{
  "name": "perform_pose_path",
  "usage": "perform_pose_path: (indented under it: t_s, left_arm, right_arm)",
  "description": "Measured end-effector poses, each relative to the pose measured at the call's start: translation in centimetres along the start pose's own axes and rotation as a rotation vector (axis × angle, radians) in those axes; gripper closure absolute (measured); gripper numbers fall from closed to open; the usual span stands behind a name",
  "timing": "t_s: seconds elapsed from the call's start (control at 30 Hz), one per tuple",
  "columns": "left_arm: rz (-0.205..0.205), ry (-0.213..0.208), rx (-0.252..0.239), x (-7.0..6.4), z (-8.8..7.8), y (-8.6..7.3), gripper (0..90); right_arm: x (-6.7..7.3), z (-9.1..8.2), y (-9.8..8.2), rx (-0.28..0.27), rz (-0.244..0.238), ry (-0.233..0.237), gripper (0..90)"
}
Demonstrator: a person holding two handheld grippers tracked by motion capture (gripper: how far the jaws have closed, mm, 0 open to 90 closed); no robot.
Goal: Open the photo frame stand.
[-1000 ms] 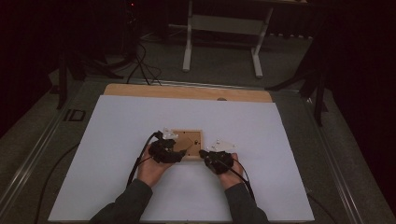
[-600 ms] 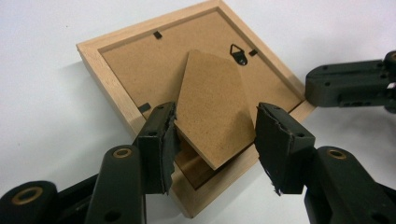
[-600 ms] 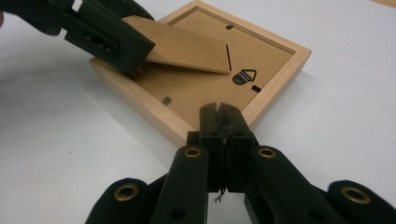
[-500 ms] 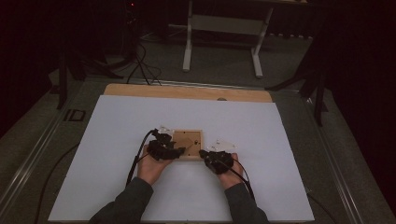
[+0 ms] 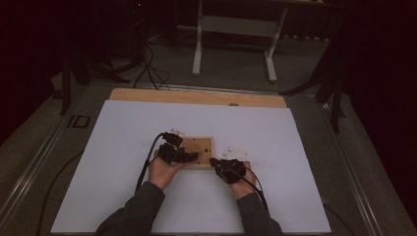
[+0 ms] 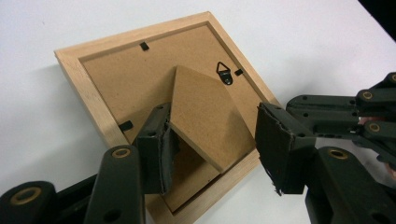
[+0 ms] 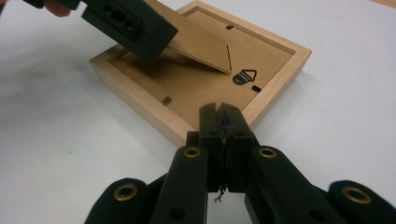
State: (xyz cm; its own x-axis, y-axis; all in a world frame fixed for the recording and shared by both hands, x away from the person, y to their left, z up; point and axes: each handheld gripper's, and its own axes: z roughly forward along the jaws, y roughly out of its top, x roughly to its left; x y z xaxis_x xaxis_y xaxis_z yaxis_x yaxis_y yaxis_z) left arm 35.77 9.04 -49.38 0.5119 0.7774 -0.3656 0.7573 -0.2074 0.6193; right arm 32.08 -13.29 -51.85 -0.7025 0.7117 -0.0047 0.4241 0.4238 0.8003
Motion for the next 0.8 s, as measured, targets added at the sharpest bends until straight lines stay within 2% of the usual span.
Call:
perform_pose_path:
  t_s: [0.03, 0.2, 0.37, 0.57, 0.6, 0.8]
  left_arm:
    - [-0.023, -0.014, 0.002, 0.15, 0.11, 0.07, 49.2]
    - [-0.045, -0.035, 0.014, 0.34, 0.23, 0.21, 52.6]
    - [-0.081, -0.068, 0.004, 0.64, 0.15, 0.57, 50.4]
    - [-0.091, -0.054, 0.022, 0.74, 0.25, 0.65, 49.4]
    - [-0.093, -0.053, 0.025, 0.75, 0.29, 0.64, 51.9]
    - [-0.113, -0.074, 0.043, 1.03, 0.57, 0.65, 55.7]
  right_arm:
    - [0.0, -0.01, 0.0, 0.001, 0.002, 0.001, 87.9]
    - [0.0, 0.0, -0.01, 0.0, 0.002, -0.001, 87.3]
    - [-0.02, 0.0, 0.0, 0.0, 0.002, 0.0, 86.6]
    - [-0.03, -0.01, -0.01, 0.0, 0.002, 0.0, 86.3]
    - [-0.01, -0.01, -0.01, 0.0, 0.003, -0.001, 86.3]
    - [-0.04, -0.01, -0.01, -0.001, 0.004, -0.001, 85.2]
